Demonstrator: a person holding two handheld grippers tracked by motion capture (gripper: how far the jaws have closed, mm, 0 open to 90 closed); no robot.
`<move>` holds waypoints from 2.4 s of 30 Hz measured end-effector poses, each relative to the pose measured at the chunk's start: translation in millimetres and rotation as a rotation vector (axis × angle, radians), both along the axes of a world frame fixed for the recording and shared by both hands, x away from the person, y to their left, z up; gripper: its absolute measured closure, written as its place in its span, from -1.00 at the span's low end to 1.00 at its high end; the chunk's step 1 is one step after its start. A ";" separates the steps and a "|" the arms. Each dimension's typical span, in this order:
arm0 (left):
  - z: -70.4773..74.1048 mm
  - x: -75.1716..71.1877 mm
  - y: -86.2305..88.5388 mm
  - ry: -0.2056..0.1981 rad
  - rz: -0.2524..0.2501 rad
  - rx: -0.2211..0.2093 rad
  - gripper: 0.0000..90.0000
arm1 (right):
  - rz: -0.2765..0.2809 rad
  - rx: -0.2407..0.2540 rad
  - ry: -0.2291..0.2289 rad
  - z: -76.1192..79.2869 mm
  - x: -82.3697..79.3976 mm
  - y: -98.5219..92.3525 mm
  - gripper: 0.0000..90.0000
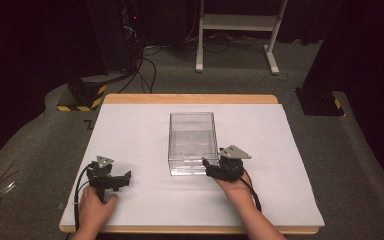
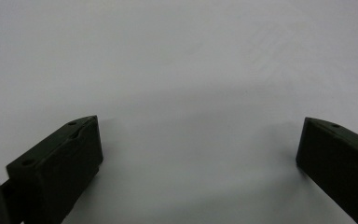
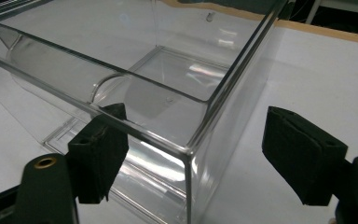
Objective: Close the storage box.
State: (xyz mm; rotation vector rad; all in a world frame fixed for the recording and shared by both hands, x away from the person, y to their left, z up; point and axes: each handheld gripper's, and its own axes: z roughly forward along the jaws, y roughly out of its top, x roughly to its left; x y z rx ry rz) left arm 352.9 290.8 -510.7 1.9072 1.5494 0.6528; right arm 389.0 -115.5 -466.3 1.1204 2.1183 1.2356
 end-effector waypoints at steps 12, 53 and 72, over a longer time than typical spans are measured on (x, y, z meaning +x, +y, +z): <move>0.0 0.0 0.0 0.000 0.000 0.000 -0.99 | 0.020 0.006 0.021 3.6 -13.4 -6.7 -0.42; 0.0 -0.2 -0.1 0.000 0.000 0.000 -0.99 | -0.165 -0.091 0.067 -25.6 -46.8 -120.1 -0.33; 0.1 -0.4 -0.1 0.001 0.000 0.001 -0.99 | -0.153 -0.131 0.116 -34.5 -45.5 -123.0 -0.30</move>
